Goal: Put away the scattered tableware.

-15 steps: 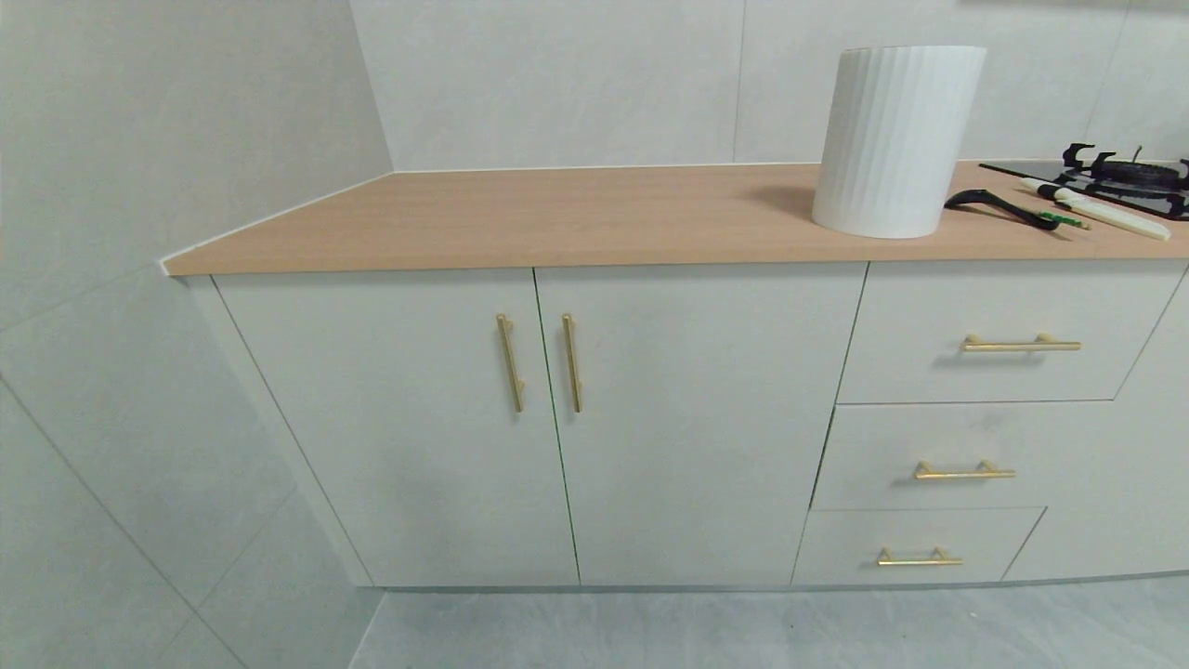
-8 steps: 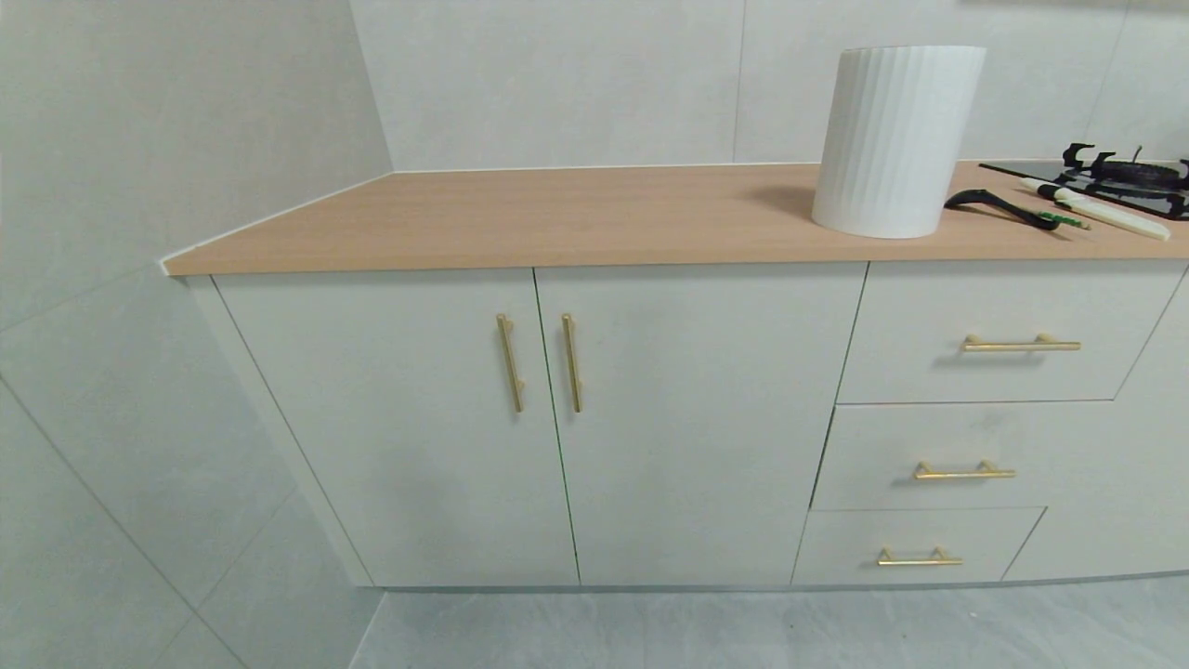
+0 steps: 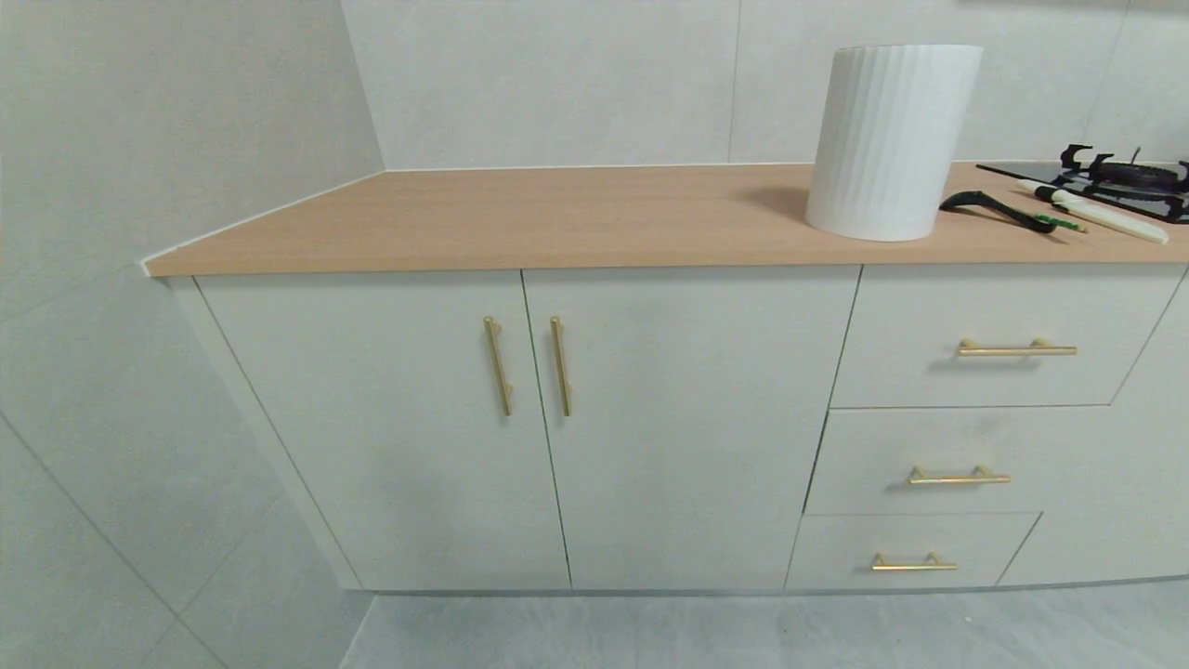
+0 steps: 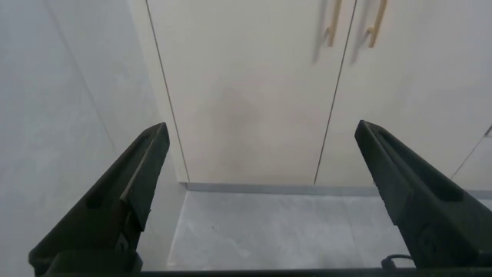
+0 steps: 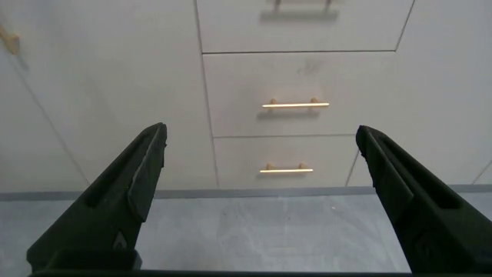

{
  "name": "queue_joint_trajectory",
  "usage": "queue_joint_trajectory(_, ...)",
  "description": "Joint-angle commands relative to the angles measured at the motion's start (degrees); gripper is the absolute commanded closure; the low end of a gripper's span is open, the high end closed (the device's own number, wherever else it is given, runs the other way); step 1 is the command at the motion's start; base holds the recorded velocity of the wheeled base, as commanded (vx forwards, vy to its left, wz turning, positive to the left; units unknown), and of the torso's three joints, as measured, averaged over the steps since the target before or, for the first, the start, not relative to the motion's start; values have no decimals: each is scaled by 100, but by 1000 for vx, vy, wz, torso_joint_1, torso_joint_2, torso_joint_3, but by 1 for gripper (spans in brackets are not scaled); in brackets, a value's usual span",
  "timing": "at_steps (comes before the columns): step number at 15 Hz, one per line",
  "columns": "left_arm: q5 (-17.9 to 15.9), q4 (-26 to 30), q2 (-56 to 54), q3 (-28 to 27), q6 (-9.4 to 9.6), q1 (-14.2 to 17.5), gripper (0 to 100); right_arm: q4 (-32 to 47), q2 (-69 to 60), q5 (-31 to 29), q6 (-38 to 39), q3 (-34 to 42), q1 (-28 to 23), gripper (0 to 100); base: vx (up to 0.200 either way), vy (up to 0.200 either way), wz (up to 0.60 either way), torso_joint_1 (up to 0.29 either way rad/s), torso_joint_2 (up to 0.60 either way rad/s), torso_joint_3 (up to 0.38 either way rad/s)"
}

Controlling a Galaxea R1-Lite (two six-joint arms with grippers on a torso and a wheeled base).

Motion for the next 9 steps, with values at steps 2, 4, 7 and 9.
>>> queue_joint_trajectory(2, -5, -4, 9, 0, -1, 0, 0, -1, 10, -2, -1, 1, 1, 0, 0, -200, 0, 5, 5, 7)
queue_joint_trajectory(4, -5, -4, 9, 0, -1, 9, 0, -1, 10, -2, -1, 1, 1, 0, 0, -200, 0, 2, 2, 2)
queue_joint_trajectory(7, -5, -4, 9, 0, -1, 9, 0, -1, 10, -2, 7, 1, 1, 0, 0, -200, 0, 4, 1, 2)
queue_joint_trajectory(9, -5, -4, 9, 0, -1, 0, 0, -1, 10, -2, 7, 1, 1, 0, 0, -200, 0, 5, 2, 0)
